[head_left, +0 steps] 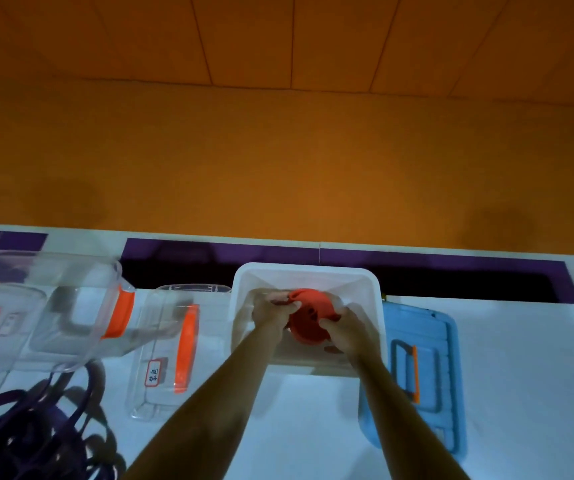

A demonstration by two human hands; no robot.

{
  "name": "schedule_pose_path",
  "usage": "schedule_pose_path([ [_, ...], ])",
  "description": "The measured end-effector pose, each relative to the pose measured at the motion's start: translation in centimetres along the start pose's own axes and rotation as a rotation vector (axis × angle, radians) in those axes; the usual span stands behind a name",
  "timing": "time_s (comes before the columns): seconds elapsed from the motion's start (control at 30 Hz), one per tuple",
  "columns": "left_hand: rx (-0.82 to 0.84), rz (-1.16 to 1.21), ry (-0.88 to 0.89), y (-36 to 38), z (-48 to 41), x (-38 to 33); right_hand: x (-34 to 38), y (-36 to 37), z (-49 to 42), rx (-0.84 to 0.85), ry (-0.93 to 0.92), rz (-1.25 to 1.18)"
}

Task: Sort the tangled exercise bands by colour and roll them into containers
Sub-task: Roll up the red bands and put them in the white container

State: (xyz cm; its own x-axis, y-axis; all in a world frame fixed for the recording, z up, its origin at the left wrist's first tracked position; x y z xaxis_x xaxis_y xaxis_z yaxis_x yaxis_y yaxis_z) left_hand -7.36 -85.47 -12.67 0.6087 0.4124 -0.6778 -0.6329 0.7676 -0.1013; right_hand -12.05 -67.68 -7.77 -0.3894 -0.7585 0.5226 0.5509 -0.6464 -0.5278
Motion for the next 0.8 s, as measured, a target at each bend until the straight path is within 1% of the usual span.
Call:
schedule_pose_path([
  [0.1,-0.026,-0.026,0.028,-0.3,-0.2,-0.1,-0.1,0.8,-0.7,0.045,0.031,-0.039],
  [0.23,-0.063,-0.062,0.084,-0.3,0.3,-0.6,0.0,0.9,-1.2,0.050,0.023,0.017],
  [0.4,-0.091,-0.242,0.180,-0.2,1.4,-2.0,0.7,0.3,-0.9,0.005,-0.029,0.218],
  [0.47,-0.096,-0.378,0.195,-0.4,1.8,-2.5,1.5,-0.3,0.0,-0.030,-0.081,0.319],
  [0.53,-0.109,-0.499,0.248,-0.9,2.8,-3.4,2.6,-1.1,1.8,-0.079,-0.156,0.369],
  [0.6,-0.106,-0.638,0.377,-1.6,4.5,-4.7,3.7,-2.1,4.5,-0.126,-0.258,0.367],
  [0.67,-0.091,-0.798,0.559,-2.5,7.4,-6.1,4.2,-3.1,7.7,-0.180,-0.372,0.370],
  [0.73,-0.070,-0.935,0.764,-3.5,11.0,-6.9,3.9,-3.9,11.3,-0.257,-0.463,0.418],
  [0.8,-0.052,-1.048,0.897,-5.2,14.7,-6.6,2.9,-4.0,14.8,-0.321,-0.547,0.485],
])
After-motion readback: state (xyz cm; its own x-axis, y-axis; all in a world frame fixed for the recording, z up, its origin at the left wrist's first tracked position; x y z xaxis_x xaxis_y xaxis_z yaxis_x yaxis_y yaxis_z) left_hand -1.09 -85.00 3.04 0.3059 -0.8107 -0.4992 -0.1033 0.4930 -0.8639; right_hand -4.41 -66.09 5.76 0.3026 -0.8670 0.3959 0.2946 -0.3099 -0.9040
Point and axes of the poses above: each hand's wrist, its own z-axis away from the middle knuckle, its own y-axis out of the palm, x = y × z, the point moved 5 cm from there along -z, towards the middle knuckle, and after that the axes turned 5 degrees about z, right-handed, at the moved point
